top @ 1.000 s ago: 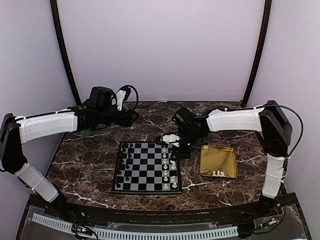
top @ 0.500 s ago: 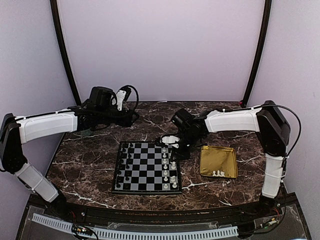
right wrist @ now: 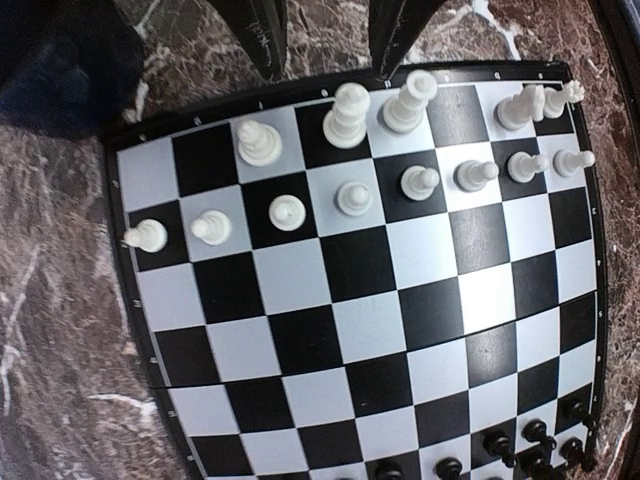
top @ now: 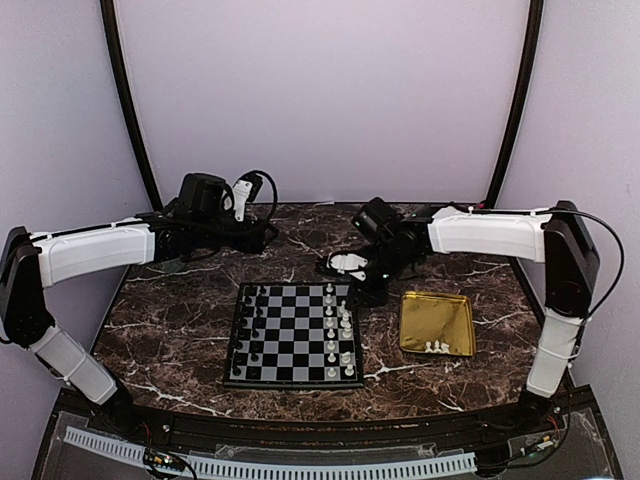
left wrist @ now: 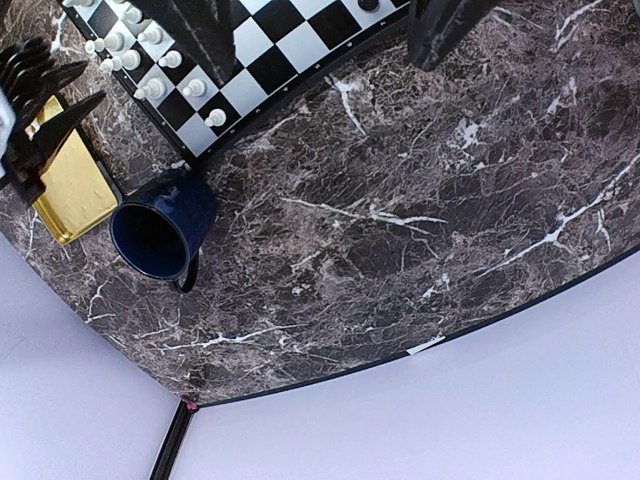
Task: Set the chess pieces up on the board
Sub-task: Place the king on e1, then pick up the rook from the storage box.
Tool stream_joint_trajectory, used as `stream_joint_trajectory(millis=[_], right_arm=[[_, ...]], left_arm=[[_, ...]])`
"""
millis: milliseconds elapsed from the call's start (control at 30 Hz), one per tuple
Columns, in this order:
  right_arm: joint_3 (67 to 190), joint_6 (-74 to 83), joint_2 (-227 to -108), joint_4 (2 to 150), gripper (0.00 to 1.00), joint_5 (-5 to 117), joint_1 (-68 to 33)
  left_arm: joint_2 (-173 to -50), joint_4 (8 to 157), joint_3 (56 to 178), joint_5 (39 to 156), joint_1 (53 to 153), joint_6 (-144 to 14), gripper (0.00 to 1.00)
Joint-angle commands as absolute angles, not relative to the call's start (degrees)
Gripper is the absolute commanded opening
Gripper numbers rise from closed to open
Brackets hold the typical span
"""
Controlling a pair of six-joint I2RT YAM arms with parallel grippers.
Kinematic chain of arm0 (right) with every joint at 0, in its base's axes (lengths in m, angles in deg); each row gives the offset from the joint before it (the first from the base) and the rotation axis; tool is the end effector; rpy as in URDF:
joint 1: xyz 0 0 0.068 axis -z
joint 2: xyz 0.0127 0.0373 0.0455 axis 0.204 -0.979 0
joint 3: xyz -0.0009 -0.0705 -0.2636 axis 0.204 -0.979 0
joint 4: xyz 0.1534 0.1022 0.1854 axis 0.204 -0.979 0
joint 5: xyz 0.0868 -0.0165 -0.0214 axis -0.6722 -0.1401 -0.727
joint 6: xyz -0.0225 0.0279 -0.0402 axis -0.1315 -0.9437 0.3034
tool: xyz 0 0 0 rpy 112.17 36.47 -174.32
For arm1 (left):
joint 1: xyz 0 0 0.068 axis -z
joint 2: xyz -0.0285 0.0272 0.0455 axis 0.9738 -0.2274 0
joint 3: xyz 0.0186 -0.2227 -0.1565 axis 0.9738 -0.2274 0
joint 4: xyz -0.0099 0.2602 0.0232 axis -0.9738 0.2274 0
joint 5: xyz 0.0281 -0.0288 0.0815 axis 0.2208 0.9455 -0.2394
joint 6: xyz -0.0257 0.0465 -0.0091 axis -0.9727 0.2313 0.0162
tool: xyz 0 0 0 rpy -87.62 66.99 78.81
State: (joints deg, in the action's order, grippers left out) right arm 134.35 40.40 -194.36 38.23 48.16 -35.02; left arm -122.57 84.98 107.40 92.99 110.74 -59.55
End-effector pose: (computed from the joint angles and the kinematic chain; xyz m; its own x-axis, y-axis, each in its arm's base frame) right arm 0.2613 0.2921 0.2114 -0.1609 -0.8590 -0.4861 -0.9836 0.1800 0.0075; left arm 0.2901 -0.1977 0.2892 -0.4034 0.1370 -0.9047 0.5671 0.8134 -0.1296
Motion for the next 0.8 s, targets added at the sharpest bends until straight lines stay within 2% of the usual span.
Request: stream_joint_trajectory(millis=[0, 233, 367, 533, 767], right_arm=[[132.89, 39.66, -186.74, 34.68, 0.31, 50.68, -31.35], [121.96, 38.48, -176.60, 28.78, 0.33, 57.64, -23.77], [116.17, 39.08, -176.34, 22.41, 0.32, 60.56, -20.71], [113.29, 38.84, -177.58, 17.84, 0.32, 57.44, -19.17], [115.36, 38.79, -183.22, 15.65, 0.32, 50.93, -19.16]], left_arm=[[-121.29, 85.73, 106.98, 93.04, 110.34, -58.65, 0.61], [-122.18, 86.24, 107.37, 94.24, 110.33, -59.24, 0.61], [-122.98, 86.85, 107.81, 94.59, 110.32, -59.31, 0.61], [-123.27, 87.20, 107.94, 94.44, 110.34, -59.18, 0.61], [-123.12, 87.44, 108.04, 94.32, 110.35, -59.13, 0.60]])
